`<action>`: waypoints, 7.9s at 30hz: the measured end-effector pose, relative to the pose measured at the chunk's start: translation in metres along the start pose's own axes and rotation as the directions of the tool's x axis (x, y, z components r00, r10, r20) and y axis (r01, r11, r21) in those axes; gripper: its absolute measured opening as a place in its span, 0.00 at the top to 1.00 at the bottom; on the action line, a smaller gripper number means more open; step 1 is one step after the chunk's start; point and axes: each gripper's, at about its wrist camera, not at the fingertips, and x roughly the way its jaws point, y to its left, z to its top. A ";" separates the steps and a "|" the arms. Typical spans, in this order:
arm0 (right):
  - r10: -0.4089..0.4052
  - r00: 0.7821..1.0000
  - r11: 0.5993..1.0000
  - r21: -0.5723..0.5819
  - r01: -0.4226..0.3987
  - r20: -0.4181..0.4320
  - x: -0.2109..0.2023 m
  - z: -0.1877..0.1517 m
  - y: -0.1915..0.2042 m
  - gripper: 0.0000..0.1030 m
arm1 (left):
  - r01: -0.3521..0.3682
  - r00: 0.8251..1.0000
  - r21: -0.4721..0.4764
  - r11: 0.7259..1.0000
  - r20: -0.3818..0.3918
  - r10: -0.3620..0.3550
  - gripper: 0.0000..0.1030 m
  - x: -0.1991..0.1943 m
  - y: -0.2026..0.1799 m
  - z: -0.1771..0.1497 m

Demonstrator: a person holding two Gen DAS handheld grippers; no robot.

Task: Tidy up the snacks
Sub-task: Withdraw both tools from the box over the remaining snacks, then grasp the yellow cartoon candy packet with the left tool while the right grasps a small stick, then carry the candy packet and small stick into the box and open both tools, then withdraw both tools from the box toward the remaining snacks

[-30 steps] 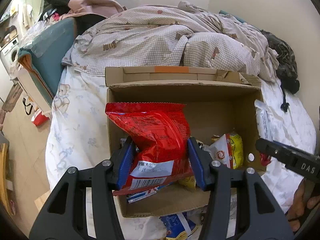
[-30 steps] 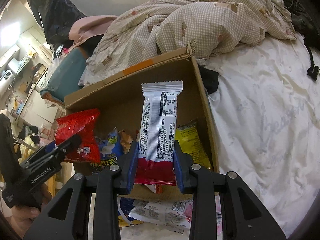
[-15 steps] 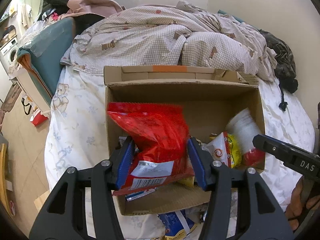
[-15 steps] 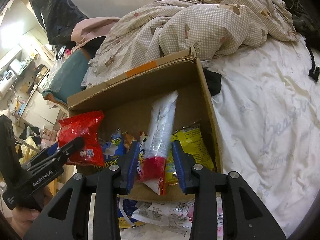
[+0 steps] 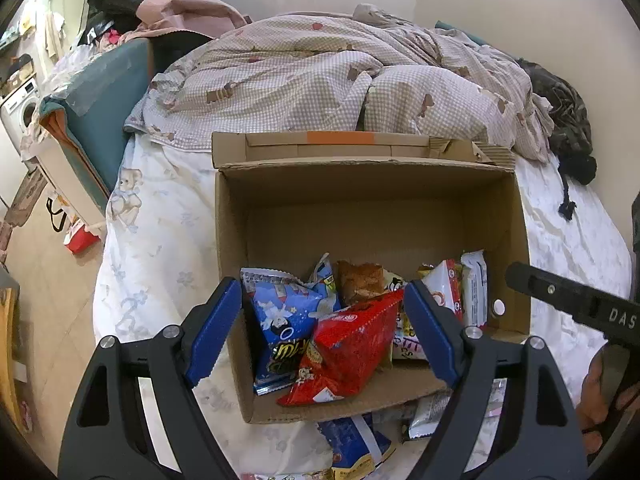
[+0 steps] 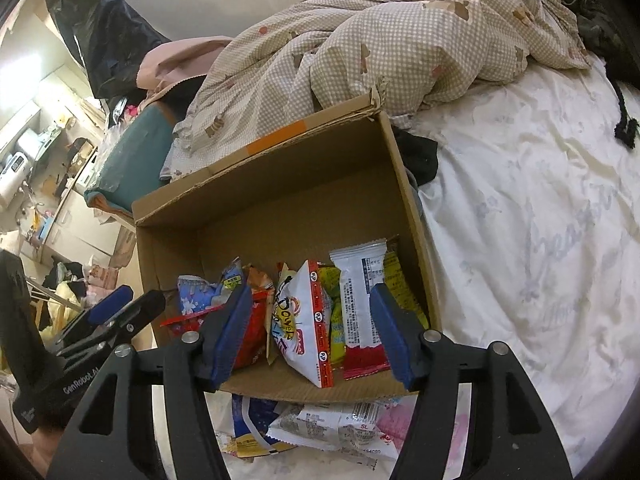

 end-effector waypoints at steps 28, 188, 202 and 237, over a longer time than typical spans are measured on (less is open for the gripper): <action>-0.062 0.997 0.998 0.014 0.061 0.047 -0.078 -0.071 0.001 0.37 | -0.051 0.998 -0.132 0.990 -0.052 0.045 0.21 -0.076 0.061 -0.077; 0.098 0.995 0.992 0.070 -0.100 0.033 0.011 0.022 -0.016 0.95 | 0.079 0.995 -0.057 0.995 -0.063 -0.083 0.78 0.030 0.010 0.036; 0.102 0.993 0.990 0.094 -0.108 0.066 0.004 0.023 -0.016 0.37 | 0.082 0.997 -0.031 0.996 -0.002 -0.082 0.27 0.013 0.001 0.033; 0.094 0.986 0.995 -0.002 -0.095 0.137 -0.044 0.000 0.012 0.22 | 0.052 0.988 -0.003 0.999 0.147 -0.051 0.15 -0.045 0.007 0.020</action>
